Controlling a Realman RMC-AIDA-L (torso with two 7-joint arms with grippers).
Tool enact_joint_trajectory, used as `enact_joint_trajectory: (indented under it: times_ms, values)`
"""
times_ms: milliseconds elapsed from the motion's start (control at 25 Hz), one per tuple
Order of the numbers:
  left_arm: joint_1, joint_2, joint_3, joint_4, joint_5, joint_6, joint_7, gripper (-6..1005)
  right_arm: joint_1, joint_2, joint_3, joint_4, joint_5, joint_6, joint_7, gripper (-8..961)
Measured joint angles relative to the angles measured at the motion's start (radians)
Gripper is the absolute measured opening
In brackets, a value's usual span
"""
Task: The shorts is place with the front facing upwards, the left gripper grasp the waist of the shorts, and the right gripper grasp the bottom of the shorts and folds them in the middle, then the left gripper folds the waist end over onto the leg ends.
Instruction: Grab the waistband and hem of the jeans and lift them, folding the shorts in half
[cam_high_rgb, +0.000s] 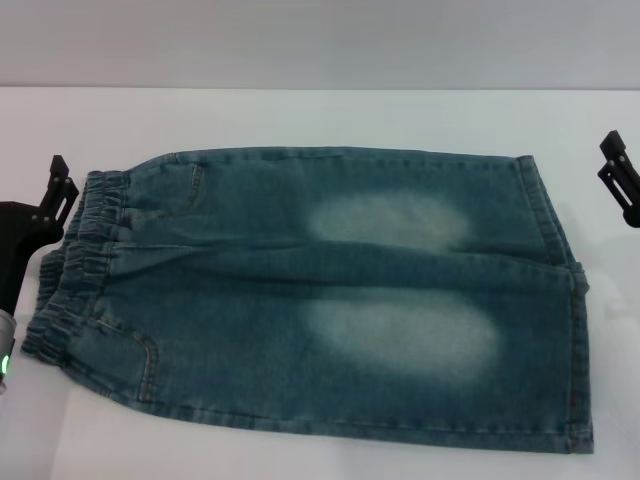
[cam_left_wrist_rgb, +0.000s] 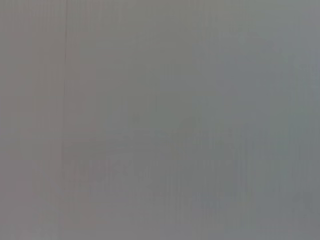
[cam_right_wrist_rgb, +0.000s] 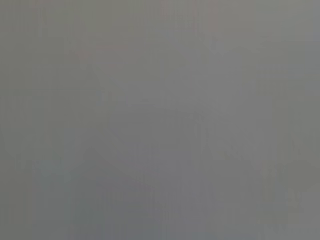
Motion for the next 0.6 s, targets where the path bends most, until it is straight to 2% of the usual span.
enact_joint_trajectory:
  times_ms: [600]
  values:
    - [0.0, 0.002, 0.003, 0.0, 0.001, -0.002, 0.0, 841, -0.001, 0.001, -0.026, 0.003, 0.005, 0.0, 0.001, 800]
